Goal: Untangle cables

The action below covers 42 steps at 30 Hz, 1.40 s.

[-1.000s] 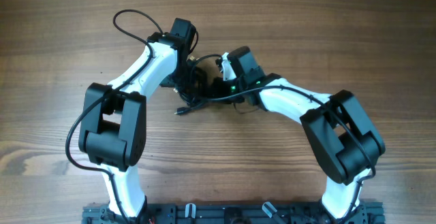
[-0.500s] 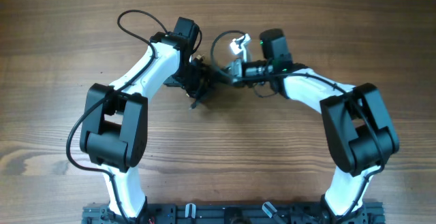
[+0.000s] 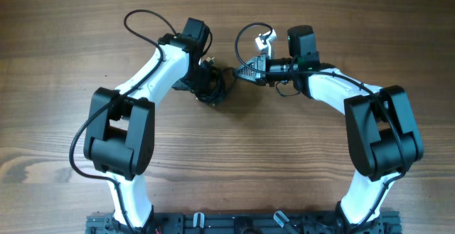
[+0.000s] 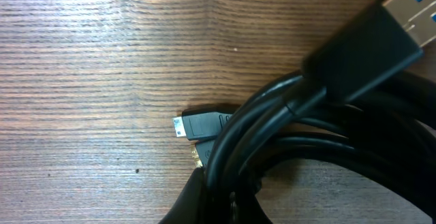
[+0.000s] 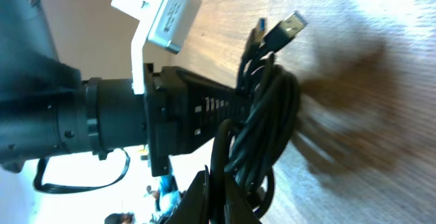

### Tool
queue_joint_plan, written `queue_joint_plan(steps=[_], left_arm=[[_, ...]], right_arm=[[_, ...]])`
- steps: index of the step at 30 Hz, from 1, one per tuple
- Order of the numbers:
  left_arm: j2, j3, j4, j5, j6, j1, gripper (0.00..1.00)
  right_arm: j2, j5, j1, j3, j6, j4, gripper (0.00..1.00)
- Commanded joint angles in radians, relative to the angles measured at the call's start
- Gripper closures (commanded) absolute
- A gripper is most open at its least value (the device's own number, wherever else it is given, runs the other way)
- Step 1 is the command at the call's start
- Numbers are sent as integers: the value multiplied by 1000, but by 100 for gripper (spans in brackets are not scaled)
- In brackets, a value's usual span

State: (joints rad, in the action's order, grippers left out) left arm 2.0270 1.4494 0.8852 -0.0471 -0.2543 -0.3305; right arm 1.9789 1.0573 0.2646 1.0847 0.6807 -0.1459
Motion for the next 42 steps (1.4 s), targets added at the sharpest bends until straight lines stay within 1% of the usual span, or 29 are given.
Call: queue_joint_plan(steps=[1,4,7,8,10,13,15,18,20,23,26,28,31,33,35,36,39,42], left_arm=[[19,-26,36,-141,11,68,96],[19,-25,35,-122,11,69,96],[19,-25,35,-121,11,69,96],[19,-25,35,-121,11,69,96],[19,-25,35,-117,11,69,96],[19,-25,32,-90,11,69,96],[19,-26,24,-63,12,68,96],[19,-25,13,-10,15,67,96],[19,-25,8,18,15,64,96],[19,-25,6,21,15,58,96],[19,-26,5,22,15,51,96],[19,-25,5,22,15,51,96],[19,-25,11,40,15,52,96],[0,-13,56,58,15,58,96],[-51,-2,82,59,14,68,96],[-93,-2,78,76,6,75,96],[-190,-2,69,205,-32,90,96],[-240,-2,39,293,-127,93,96]], right_arm=[[-24,-71,-80,18,37,-34,96],[-24,-35,-98,18,207,-93,96],[-24,59,-109,18,394,-246,96],[-24,89,-109,18,484,-339,96],[-24,95,-108,18,611,-474,96],[-24,90,-101,18,734,-592,96],[-24,67,-92,18,729,-615,96],[-23,3,-68,18,629,-571,96],[-23,-56,-42,18,547,-472,96],[-23,-183,5,18,443,-310,96],[-23,-298,49,18,393,-258,96],[-23,-321,70,18,393,-286,96],[-23,-286,80,18,396,-370,96],[-23,-271,81,18,395,-369,96],[-23,-268,81,18,391,-332,96],[-23,-274,81,18,389,-300,96],[-23,-280,81,18,372,-255,96],[-23,-262,82,18,394,-253,96]])
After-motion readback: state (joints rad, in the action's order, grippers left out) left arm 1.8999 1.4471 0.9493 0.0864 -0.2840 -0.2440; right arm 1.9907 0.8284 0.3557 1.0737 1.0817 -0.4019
